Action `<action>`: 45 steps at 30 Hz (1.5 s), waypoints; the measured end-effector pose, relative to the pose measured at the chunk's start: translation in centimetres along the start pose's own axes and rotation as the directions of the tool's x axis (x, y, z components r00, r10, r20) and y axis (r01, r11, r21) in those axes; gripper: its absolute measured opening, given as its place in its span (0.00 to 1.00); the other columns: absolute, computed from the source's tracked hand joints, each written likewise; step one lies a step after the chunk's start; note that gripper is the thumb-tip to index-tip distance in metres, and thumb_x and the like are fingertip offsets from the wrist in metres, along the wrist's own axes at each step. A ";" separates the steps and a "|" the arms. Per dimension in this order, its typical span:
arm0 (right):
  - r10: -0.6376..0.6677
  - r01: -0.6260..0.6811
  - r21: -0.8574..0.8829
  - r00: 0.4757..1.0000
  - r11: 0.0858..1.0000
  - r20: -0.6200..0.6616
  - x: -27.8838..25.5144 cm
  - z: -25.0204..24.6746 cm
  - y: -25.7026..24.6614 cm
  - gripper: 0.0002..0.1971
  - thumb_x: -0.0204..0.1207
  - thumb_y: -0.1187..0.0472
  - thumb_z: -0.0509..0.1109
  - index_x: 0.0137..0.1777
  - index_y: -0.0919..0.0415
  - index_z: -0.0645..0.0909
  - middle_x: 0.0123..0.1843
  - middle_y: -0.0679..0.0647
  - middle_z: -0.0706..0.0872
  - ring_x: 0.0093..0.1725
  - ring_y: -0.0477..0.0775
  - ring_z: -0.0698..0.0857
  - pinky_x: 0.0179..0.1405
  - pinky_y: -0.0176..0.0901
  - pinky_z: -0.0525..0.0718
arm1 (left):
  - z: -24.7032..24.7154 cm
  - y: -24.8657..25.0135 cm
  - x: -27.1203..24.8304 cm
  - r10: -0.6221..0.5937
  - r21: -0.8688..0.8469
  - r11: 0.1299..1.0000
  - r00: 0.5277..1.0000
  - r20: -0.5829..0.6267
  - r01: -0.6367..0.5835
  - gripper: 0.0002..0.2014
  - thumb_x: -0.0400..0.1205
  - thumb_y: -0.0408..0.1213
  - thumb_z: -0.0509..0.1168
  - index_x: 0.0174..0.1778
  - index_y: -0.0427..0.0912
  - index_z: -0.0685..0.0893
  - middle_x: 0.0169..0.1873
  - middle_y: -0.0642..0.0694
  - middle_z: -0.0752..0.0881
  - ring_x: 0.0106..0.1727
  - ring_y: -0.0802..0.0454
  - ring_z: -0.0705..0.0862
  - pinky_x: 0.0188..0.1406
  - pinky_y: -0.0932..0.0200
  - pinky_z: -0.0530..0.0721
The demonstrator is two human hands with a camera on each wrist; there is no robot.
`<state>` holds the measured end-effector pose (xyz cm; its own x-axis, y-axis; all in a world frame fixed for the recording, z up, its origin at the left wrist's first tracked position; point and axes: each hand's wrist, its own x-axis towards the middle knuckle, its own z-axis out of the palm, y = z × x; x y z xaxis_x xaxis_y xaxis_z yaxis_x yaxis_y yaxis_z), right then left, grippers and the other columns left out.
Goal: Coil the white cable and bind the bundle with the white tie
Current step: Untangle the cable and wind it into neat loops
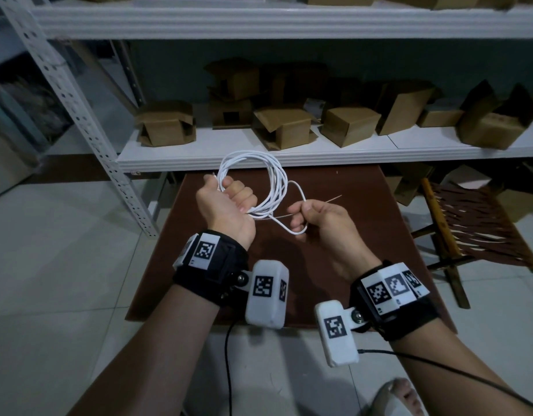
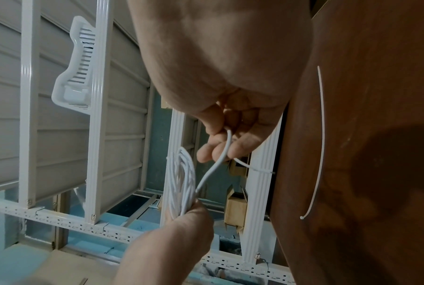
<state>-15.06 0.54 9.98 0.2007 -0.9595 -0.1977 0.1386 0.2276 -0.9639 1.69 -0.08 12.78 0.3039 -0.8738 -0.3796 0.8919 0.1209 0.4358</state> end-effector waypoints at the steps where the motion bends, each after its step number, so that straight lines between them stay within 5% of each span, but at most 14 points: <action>1: -0.005 0.005 -0.016 1.000 1.000 0.012 -0.1 0.1 0.0 0.15 0.94 0.66 0.58 0.52 0.68 0.86 0.34 0.56 0.85 0.31 0.46 0.83 0.31 0.34 0.84 | -0.1 0.1 0.2 0.010 -0.020 1.000 1.000 -0.014 -0.011 0.25 0.95 0.49 0.49 0.31 0.46 0.66 0.20 0.53 0.59 0.15 0.57 0.55 0.10 0.62 0.55; 12: -0.014 0.043 -0.132 0.977 0.990 0.211 -1.6 0.6 -1.0 0.17 0.93 0.68 0.58 0.46 0.65 0.85 0.33 0.56 0.91 0.33 0.47 0.89 0.38 0.37 0.89 | -0.1 0.2 0.8 0.154 -0.008 0.987 0.974 -0.164 -0.157 0.22 0.94 0.45 0.49 0.33 0.46 0.66 0.19 0.53 0.59 0.16 0.56 0.55 0.12 0.62 0.54; 16: -0.075 0.094 -0.120 0.985 0.988 0.158 -1.6 0.1 -1.2 0.16 0.93 0.68 0.58 0.50 0.66 0.87 0.33 0.57 0.90 0.31 0.46 0.87 0.35 0.35 0.86 | 0.0 -0.1 1.0 0.142 0.090 0.987 0.981 -0.131 -0.131 0.24 0.95 0.48 0.49 0.31 0.47 0.66 0.21 0.53 0.59 0.16 0.56 0.55 0.11 0.62 0.54; 22: -0.195 0.195 0.001 0.979 0.981 0.067 -1.1 0.0 -1.4 0.15 0.94 0.64 0.60 0.70 0.67 0.86 0.31 0.57 0.85 0.29 0.48 0.81 0.32 0.35 0.80 | 0.1 -0.1 0.8 0.136 0.228 0.967 0.988 -0.067 -0.117 0.25 0.95 0.53 0.49 0.31 0.48 0.66 0.22 0.53 0.59 0.18 0.57 0.54 0.11 0.62 0.53; 28: -0.262 0.263 -0.011 0.964 0.965 0.042 -0.7 -0.7 -1.7 0.15 0.94 0.62 0.59 0.71 0.63 0.85 0.28 0.55 0.84 0.33 0.55 0.83 0.34 0.37 0.85 | 0.3 -0.4 0.4 0.181 0.360 0.916 0.983 0.018 -0.175 0.26 0.95 0.55 0.50 0.32 0.48 0.68 0.20 0.54 0.60 0.18 0.59 0.54 0.13 0.63 0.51; 33: -0.308 0.308 -0.006 0.951 0.951 0.014 -1.0 -0.7 -1.9 0.14 0.93 0.64 0.61 0.71 0.63 0.85 0.29 0.52 0.83 0.29 0.51 0.84 0.30 0.36 0.84 | 0.5 -0.8 0.1 0.174 0.438 0.880 0.983 0.059 -0.183 0.25 0.96 0.54 0.51 0.32 0.48 0.68 0.19 0.55 0.61 0.16 0.60 0.55 0.13 0.65 0.50; 37: -0.369 0.369 -0.034 0.929 0.929 -0.009 -1.3 -0.5 -2.1 0.14 0.93 0.65 0.63 0.71 0.62 0.86 0.36 0.54 0.86 0.28 0.50 0.86 0.24 0.34 0.80 | 0.5 -0.7 0.0 0.101 0.493 0.859 0.990 0.093 -0.134 0.26 0.95 0.55 0.52 0.32 0.48 0.69 0.19 0.54 0.63 0.15 0.59 0.57 0.12 0.65 0.52; 40: -0.398 0.397 -0.028 0.917 0.917 -0.017 -1.6 -0.3 -2.4 0.13 0.92 0.67 0.64 0.67 0.59 0.88 0.46 0.58 0.88 0.35 0.61 0.84 0.24 0.31 0.82 | 0.5 -0.5 -0.3 0.008 0.514 0.854 0.990 0.139 -0.079 0.26 0.95 0.55 0.52 0.32 0.48 0.68 0.20 0.54 0.61 0.16 0.60 0.56 0.10 0.65 0.53; 43: -0.433 0.432 -0.054 0.901 0.900 -0.026 -1.0 -0.6 -2.0 0.14 0.91 0.64 0.67 0.69 0.53 0.89 0.58 0.57 0.93 0.45 0.58 0.88 0.38 0.44 0.93 | 0.6 -0.3 -0.6 -0.068 0.529 0.847 0.980 0.186 -0.042 0.25 0.95 0.55 0.51 0.33 0.48 0.68 0.21 0.54 0.60 0.16 0.60 0.55 0.10 0.65 0.53; 45: -0.463 0.457 -0.112 0.886 0.883 -0.035 -0.4 -1.0 -1.7 0.15 0.91 0.60 0.68 0.74 0.51 0.88 0.64 0.66 0.90 0.42 0.59 0.85 0.43 0.49 0.93 | 0.6 -0.2 -0.7 -0.105 0.534 0.845 0.974 0.202 -0.020 0.25 0.95 0.55 0.51 0.33 0.48 0.68 0.20 0.54 0.60 0.17 0.60 0.55 0.10 0.65 0.53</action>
<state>-16.38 0.40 11.52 0.0800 -0.9610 0.2646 0.1049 -0.2559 -0.9610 1.06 0.22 13.43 0.1349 -0.9586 -0.2508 0.5688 -0.1323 0.8117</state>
